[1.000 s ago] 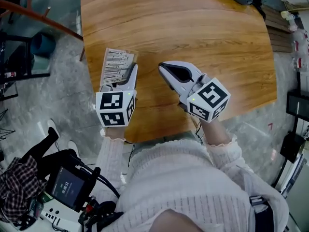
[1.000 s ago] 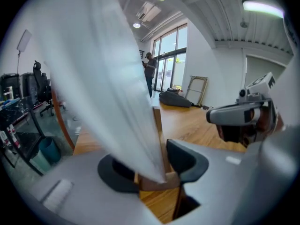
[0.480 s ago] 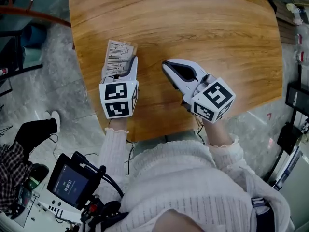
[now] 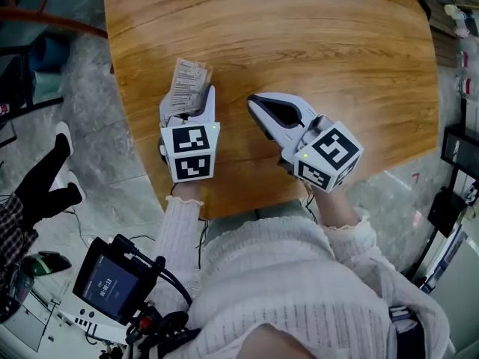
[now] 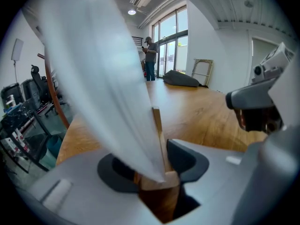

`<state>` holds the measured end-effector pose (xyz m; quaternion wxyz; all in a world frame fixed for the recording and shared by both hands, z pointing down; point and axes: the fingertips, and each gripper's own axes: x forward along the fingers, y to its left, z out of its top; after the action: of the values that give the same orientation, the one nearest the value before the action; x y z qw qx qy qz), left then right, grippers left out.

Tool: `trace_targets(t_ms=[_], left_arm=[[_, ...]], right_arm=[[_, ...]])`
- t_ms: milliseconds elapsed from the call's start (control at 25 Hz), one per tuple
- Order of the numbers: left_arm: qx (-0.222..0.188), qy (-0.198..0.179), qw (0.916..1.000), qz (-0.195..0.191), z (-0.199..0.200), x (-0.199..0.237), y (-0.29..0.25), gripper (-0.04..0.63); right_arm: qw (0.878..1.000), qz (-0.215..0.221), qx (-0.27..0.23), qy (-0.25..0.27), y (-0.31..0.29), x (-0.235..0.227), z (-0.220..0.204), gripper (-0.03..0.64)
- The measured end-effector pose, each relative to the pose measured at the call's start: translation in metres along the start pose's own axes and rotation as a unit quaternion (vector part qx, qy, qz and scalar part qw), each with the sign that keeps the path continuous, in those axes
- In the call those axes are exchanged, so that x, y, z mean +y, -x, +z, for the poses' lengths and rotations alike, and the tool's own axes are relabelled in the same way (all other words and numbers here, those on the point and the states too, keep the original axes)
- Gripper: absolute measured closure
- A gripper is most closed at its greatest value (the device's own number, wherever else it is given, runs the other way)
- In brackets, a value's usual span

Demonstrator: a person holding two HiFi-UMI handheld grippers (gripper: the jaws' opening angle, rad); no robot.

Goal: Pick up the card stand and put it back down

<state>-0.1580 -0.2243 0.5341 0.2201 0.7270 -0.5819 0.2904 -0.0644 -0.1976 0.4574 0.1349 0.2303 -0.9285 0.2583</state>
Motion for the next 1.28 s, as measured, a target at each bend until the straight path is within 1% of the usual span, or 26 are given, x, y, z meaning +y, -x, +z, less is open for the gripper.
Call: trace_targets(t_ms=[280,520,640,760,960,1080,1200,1280], left_arm=[[-0.009,0.006,0.9999,0.006,0.001,0.000,0.002,0.405],[-0.021,0.019,0.9995,0.010,0.017,0.000,0.026,0.393],[-0.030,0.032,0.9990,0.008,0.015,0.002,0.033,0.390],[-0.038,0.039,0.9985,0.011,0.011,0.006,0.053,0.390],[-0.055,0.021,0.9982,0.012,0.018,-0.015,0.100,0.391],[-0.077,0.015,0.9969,0.003,0.027,-0.029,0.120,0.395],[-0.105,0.030,0.9938,-0.019,0.034,-0.041,0.133,0.415],[-0.122,0.039,0.9913,-0.032,0.041,-0.046,0.139,0.457]], right_arm=[[1.000,0.000,-0.002,-0.001,0.004,0.004,0.000,0.617],[1.000,0.007,-0.013,0.006,0.020,0.018,0.015,0.617],[1.000,0.011,-0.018,0.014,0.017,0.017,0.013,0.617],[0.999,0.014,-0.022,0.024,0.020,0.025,0.015,0.617],[0.998,0.022,-0.026,0.046,0.042,0.042,0.025,0.617],[0.997,0.029,-0.030,0.063,0.049,0.053,0.031,0.617],[0.996,0.031,-0.036,0.074,0.052,0.062,0.035,0.617],[0.995,0.031,-0.038,0.081,0.053,0.065,0.036,0.617]])
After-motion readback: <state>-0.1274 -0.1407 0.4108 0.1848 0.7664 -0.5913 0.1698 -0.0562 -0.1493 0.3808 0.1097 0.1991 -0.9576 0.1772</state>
